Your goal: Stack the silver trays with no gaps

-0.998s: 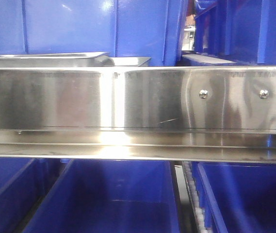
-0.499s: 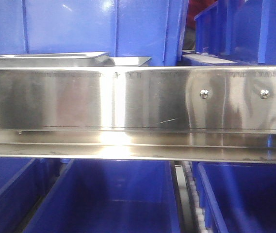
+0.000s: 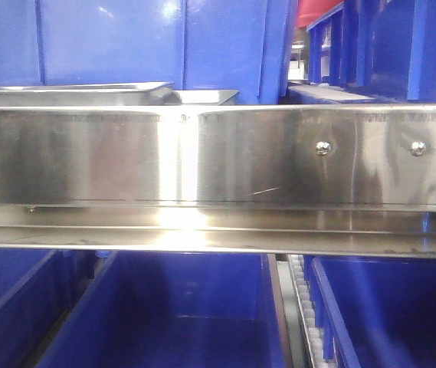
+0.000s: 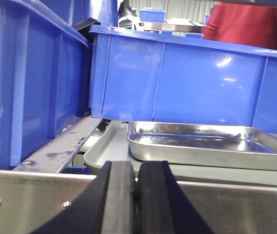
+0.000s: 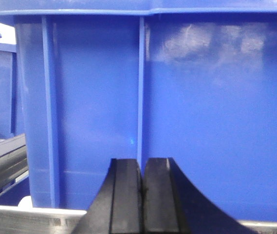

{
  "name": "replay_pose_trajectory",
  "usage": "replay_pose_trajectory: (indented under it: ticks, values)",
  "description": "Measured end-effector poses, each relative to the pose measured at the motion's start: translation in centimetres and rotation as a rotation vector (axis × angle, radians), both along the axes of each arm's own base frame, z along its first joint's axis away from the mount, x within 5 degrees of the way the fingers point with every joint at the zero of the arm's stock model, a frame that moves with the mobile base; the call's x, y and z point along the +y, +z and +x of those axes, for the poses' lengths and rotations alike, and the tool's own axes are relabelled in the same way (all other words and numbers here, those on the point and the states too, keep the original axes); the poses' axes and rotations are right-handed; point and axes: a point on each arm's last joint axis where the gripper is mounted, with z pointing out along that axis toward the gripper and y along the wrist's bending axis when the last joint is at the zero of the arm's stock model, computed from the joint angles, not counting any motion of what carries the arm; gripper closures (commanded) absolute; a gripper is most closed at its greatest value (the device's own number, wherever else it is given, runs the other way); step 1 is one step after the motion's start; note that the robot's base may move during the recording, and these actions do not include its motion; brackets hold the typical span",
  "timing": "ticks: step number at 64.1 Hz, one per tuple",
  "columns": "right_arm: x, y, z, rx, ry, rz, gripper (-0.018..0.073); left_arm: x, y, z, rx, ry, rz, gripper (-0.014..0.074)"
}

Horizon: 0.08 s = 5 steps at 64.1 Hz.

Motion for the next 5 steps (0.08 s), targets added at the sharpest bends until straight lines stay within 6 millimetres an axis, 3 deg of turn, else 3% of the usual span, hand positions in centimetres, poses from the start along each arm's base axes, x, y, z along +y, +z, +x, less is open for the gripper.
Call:
replay_pose_trajectory:
  ticks: [5]
  values:
    - [0.0, 0.0, 0.0, 0.0, 0.0, 0.0, 0.0643, 0.0, 0.0, 0.0, 0.0, 0.0, 0.0, 0.0602]
